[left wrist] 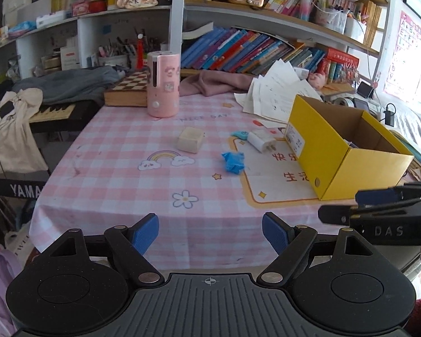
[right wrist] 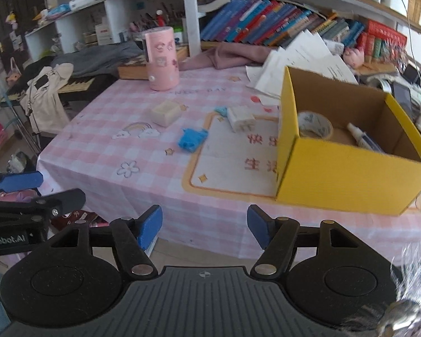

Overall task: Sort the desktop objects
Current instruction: 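Lift both tools out of the box and move back to the table items, then close the left gripper on the blue packet while the right gripper grasps the white charger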

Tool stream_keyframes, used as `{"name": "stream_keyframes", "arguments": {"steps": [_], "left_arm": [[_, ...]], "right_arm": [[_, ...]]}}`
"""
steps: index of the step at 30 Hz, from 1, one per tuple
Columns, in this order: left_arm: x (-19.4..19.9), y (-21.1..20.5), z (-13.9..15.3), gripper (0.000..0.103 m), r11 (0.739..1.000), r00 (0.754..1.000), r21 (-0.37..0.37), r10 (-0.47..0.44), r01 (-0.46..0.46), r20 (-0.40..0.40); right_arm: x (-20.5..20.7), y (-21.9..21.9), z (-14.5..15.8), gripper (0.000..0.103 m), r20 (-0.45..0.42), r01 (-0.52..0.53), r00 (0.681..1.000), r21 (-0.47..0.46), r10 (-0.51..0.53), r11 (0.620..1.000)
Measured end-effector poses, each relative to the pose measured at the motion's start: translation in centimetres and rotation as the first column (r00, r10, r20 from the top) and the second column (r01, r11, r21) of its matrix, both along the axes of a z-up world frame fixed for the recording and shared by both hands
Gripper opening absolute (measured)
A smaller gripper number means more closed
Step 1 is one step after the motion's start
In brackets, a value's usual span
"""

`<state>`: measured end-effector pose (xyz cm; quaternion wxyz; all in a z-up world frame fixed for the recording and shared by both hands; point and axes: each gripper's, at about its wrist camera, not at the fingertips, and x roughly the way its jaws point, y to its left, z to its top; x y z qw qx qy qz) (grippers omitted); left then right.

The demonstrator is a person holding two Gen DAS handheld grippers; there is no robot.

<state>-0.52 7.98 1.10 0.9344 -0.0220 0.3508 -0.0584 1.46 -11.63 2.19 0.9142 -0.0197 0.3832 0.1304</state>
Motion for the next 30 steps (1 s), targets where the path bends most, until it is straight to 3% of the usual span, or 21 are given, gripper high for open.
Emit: {"name": "stream_keyframes", "arguments": {"steps": [13, 21, 30], "left_arm": [[3.7, -1.2, -0.8, 0.083, 0.999, 0.999, 0.032, -0.042, 0.042, -0.011], [7.8, -1.9, -1.7, 0.083, 0.999, 0.998, 0.02, -0.043, 0.044, -0.048], [13.1, -2.9, -3.6, 0.083, 0.999, 0.994, 0.009, -0.051, 0.052, -0.094]], "right_arm": [[4.3, 0.0, -0.3, 0.065, 0.021, 0.017, 1.0, -0.006, -0.017, 1.0], [10.1, 0.7, -0.1, 0.065, 0.028, -0.021, 0.999, -0.023, 0.022, 1.0], [18.1, 1.8, -1.2, 0.062, -0.027, -0.051, 0.998, -0.026, 0.051, 0.998]]}}
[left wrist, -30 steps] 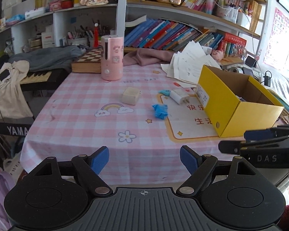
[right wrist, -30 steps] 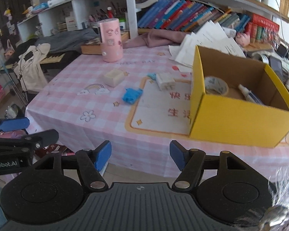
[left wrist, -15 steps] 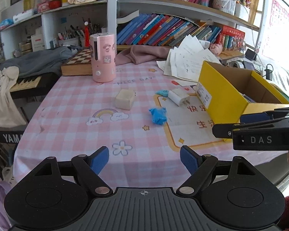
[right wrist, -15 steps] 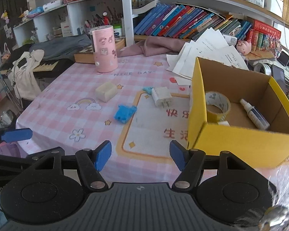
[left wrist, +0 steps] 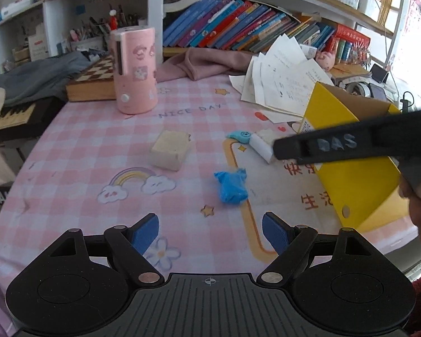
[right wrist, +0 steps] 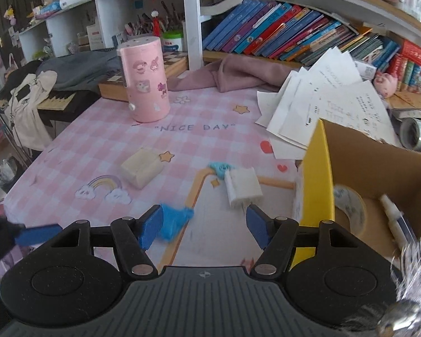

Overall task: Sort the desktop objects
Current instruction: 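Close the left gripper on the blue packet while the right gripper grasps the white charger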

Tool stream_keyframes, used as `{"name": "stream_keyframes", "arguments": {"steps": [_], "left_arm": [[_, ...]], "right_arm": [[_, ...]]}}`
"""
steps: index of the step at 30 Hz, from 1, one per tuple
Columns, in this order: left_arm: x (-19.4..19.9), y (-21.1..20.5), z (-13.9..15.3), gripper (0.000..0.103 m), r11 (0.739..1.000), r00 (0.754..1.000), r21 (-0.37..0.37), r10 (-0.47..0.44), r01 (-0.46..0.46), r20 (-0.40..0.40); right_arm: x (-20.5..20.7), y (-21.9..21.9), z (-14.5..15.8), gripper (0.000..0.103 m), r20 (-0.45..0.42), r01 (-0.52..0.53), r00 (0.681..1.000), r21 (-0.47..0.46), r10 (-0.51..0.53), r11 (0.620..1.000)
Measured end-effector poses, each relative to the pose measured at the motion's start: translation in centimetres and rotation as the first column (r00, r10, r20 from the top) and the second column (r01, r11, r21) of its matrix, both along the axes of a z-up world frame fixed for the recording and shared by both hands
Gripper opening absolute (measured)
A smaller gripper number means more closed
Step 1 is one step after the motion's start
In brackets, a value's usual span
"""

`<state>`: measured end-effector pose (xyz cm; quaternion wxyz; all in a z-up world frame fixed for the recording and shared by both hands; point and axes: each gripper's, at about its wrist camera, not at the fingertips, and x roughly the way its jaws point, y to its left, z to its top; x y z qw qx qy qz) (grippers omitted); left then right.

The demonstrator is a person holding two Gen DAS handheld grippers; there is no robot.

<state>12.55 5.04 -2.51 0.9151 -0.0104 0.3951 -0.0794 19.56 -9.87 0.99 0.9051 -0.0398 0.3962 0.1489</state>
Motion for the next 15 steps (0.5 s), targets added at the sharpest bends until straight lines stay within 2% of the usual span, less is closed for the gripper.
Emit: {"name": "stream_keyframes", "arguments": {"steps": [8, 13, 15], "left_arm": [[4.1, -2.4, -2.1, 0.078, 0.998, 0.998, 0.043, -0.055, 0.055, -0.008], [6.1, -3.3, -3.3, 0.061, 0.996, 0.997, 0.051, -0.067, 0.069, -0.038], [6.7, -3.5, -3.8, 0.059, 0.996, 0.996, 0.051, -0.073, 0.075, -0.052]], "right_arm": [[6.8, 0.6, -2.2, 0.052, -0.111, 0.06, 0.992, -0.038, -0.064, 0.997], [9.4, 0.7, -3.6, 0.052, -0.128, 0.067, 0.989, -0.093, -0.078, 0.993], [10.1, 0.4, -4.2, 0.052, -0.153, 0.079, 0.984, -0.1, -0.094, 0.992]]}}
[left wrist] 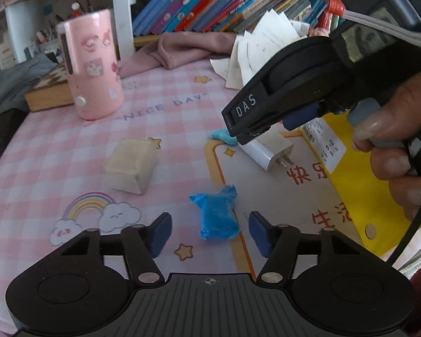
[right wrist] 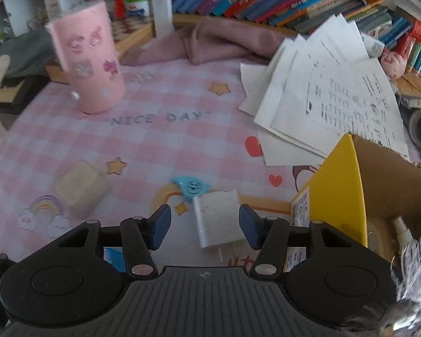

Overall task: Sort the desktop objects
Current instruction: 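Close the left gripper on the blue packet while the right gripper grasps the white charger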

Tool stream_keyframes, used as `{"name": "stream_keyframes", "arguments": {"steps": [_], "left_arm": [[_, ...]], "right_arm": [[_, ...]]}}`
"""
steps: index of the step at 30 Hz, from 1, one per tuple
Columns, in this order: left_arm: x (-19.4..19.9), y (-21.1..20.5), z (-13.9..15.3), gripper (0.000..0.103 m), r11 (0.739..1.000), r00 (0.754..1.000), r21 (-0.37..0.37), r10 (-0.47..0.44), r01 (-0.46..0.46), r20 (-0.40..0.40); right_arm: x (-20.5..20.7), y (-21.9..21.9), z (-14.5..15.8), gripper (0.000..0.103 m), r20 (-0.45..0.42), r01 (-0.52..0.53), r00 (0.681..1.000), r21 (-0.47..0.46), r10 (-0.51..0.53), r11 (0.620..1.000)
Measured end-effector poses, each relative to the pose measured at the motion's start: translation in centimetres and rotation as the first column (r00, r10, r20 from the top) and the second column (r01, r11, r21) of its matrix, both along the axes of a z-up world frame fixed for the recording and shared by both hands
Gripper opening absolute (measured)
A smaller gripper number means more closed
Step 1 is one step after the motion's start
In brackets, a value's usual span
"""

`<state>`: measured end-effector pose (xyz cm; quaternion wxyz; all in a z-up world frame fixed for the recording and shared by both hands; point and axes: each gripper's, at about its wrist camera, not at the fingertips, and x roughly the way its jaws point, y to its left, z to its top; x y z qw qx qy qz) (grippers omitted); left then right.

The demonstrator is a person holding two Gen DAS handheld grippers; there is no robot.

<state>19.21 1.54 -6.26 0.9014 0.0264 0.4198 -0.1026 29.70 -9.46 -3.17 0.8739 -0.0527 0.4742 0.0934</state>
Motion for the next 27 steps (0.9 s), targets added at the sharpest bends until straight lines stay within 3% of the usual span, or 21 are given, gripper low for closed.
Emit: {"name": "stream_keyframes", "arguments": {"steps": [2, 6, 10, 15, 17, 21, 27], "left_arm": [[0.4, -0.2, -0.3, 0.058, 1.0, 1.0, 0.011, -0.007, 0.007, -0.003], [1.1, -0.6, -0.9, 0.045, 0.999, 1.0, 0.04, -0.012, 0.013, -0.02], [1.2, -1.0, -1.1, 0.03, 0.998, 0.999, 0.062, -0.032, 0.033, -0.019], [1.3, -0.2, -0.6, 0.03, 0.999, 0.999, 0.026, -0.019, 0.02, -0.038], [1.0, 0.2, 0.1, 0.029, 1.0, 1.0, 0.023, -0.013, 0.013, -0.024], [0.3, 1.1, 1.7, 0.028, 1.0, 1.0, 0.01, 0.004, -0.004, 0.014], [-0.8, 2.9, 4.1, 0.027, 0.998, 0.997, -0.04, 0.056, -0.054, 0.054]], "right_arm": [[0.6, -0.4, -0.5, 0.052, -0.027, 0.02, 0.999, 0.008, -0.02, 1.0], [1.4, -0.9, -1.2, 0.056, -0.057, 0.051, 0.997, 0.043, -0.049, 0.998], [2.1, -0.9, -1.7, 0.051, -0.074, 0.056, 0.996, 0.038, -0.054, 0.998], [2.2, -1.1, -2.9, 0.047, -0.118, 0.057, 0.992, 0.037, -0.053, 0.998], [1.8, -1.0, -2.9, 0.041, -0.103, 0.042, 0.994, 0.036, -0.039, 0.998], [1.3, -1.1, -2.6, 0.041, -0.12, 0.047, 0.992, 0.088, -0.037, 0.995], [-0.4, -1.3, 0.6, 0.041, -0.061, 0.01, 0.998, 0.177, 0.0, 0.984]]}}
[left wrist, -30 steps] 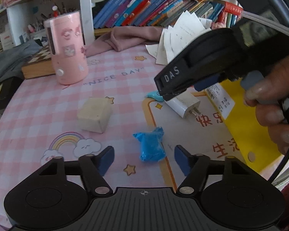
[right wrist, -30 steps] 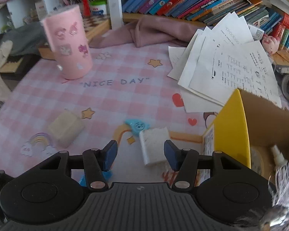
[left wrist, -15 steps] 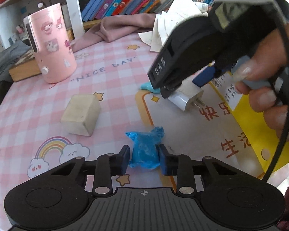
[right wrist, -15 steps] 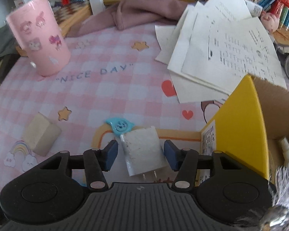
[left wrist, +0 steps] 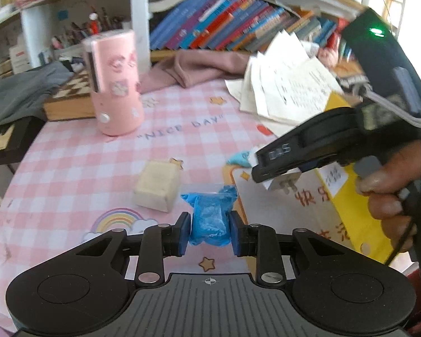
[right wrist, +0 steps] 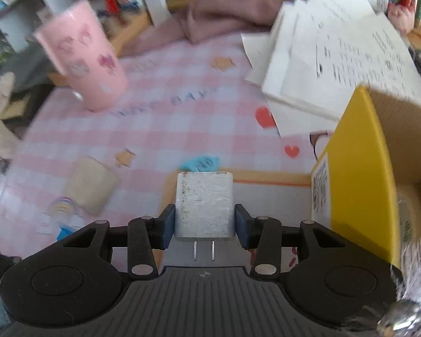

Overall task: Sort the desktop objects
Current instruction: 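Close the left gripper on the blue packet while the right gripper grasps the white charger, then carry the blue packet and white charger with both grippers over the yellow box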

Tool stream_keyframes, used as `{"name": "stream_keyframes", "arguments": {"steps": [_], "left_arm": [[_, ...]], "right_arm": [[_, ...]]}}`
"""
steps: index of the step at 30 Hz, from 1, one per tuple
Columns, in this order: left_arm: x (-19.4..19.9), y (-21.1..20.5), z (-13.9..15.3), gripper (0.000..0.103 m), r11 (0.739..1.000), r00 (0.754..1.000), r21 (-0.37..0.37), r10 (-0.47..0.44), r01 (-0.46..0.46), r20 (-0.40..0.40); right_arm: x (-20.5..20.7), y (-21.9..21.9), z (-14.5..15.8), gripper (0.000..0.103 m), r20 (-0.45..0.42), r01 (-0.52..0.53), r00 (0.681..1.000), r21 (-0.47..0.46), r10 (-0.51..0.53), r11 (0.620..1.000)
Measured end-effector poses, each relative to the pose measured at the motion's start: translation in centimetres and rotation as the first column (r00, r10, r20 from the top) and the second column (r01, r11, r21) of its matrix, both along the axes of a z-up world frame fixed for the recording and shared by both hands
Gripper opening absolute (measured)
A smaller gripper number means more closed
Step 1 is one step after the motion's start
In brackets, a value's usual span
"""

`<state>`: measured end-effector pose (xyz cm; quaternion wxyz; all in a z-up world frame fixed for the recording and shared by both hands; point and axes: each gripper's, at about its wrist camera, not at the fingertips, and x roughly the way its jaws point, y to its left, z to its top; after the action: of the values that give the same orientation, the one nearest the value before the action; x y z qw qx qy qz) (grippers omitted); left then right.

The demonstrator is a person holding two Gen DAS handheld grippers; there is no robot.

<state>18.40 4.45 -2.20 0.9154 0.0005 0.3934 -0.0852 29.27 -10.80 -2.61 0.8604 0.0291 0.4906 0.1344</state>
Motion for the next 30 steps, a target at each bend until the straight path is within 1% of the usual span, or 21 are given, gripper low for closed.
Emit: {"name": "stream_keyframes", "arguments": {"steps": [3, 5, 7, 9, 10, 12, 14, 15, 17, 18, 19, 21, 23, 25, 30], "left_arm": [[-0.3, 0.9, 1.6, 0.027, 1.0, 0.999, -0.008, 0.002, -0.001, 0.038], [-0.6, 1.2, 2.7, 0.027, 1.0, 0.997, 0.005, -0.025, 0.025, 0.074], [-0.8, 0.9, 3.4, 0.027, 0.996, 0.992, 0.041, -0.086, 0.082, 0.091], [-1.3, 0.3, 3.9, 0.027, 0.986, 0.984, 0.094, -0.146, 0.136, 0.104], [-1.7, 0.2, 4.3, 0.027, 0.985, 0.981, 0.097, -0.155, 0.144, 0.116], [-2.3, 0.6, 4.9, 0.026, 0.99, 0.982, 0.061, -0.136, 0.129, 0.134], [-2.9, 1.2, 5.4, 0.026, 0.994, 0.985, 0.015, -0.106, 0.105, 0.135], [-3.2, 1.5, 5.6, 0.026, 0.995, 0.985, 0.011, -0.102, 0.102, 0.138], [-4.2, 2.0, 6.1, 0.026, 0.995, 0.982, 0.051, -0.097, 0.09, 0.161], [-4.7, 2.4, 6.4, 0.026, 0.996, 0.981, 0.061, -0.08, 0.07, 0.175], [-5.3, 3.0, 6.7, 0.026, 0.998, 0.982, 0.041, -0.052, 0.045, 0.184], [-6.4, 4.1, 7.3, 0.026, 1.0, 0.981, -0.023, 0.011, -0.007, 0.192], [-7.7, 4.8, 7.6, 0.026, 0.998, 0.98, -0.058, 0.046, -0.036, 0.194], [-9.1, 4.9, 7.7, 0.026, 0.996, 0.981, -0.09, 0.045, -0.029, 0.189], [-12.4, 3.6, 7.3, 0.026, 0.991, 0.985, -0.127, -0.016, 0.038, 0.172]], "right_arm": [[-1.4, -0.4, 2.6, 0.041, 0.076, -0.03, 0.997, 0.028, 0.028, 0.999], [-2.7, -0.9, 4.5, 0.041, 0.132, -0.063, 0.99, 0.03, 0.059, 0.998], [-4.1, -1.5, 6.3, 0.041, 0.174, -0.089, 0.981, 0.026, 0.083, 0.996], [-5.6, -2.3, 7.7, 0.041, 0.2, -0.088, 0.976, 0.025, 0.081, 0.996], [-6.3, -2.7, 8.3, 0.041, 0.205, -0.078, 0.976, 0.028, 0.071, 0.997], [-7.2, -3.4, 8.9, 0.041, 0.208, -0.045, 0.978, 0.049, 0.034, 0.998], [-8.1, -3.9, 9.3, 0.041, 0.215, -0.017, 0.977, 0.073, 0.001, 0.997], [-8.6, -3.9, 9.4, 0.041, 0.222, -0.01, 0.975, 0.079, -0.008, 0.997], [-9.6, -3.8, 9.5, 0.041, 0.231, -0.002, 0.973, 0.081, -0.016, 0.997], [-10.2, -3.6, 9.4, 0.041, 0.232, 0.003, 0.972, 0.083, -0.022, 0.997], [-10.8, -3.5, 9.3, 0.041, 0.234, 0.008, 0.972, 0.086, -0.028, 0.996], [-12.4, -3.3, 9.0, 0.041, 0.236, 0.015, 0.971, 0.087, -0.035, 0.996], [-13.9, -3.1, 8.8, 0.041, 0.237, 0.017, 0.971, 0.083, -0.037, 0.996], [-15.5, -3.0, 8.6, 0.041, 0.231, 0.02, 0.972, 0.076, -0.037, 0.997], [-19.8, -2.8, 8.7, 0.041, 0.255, 0.016, 0.967, 0.047, -0.027, 0.999]]}}
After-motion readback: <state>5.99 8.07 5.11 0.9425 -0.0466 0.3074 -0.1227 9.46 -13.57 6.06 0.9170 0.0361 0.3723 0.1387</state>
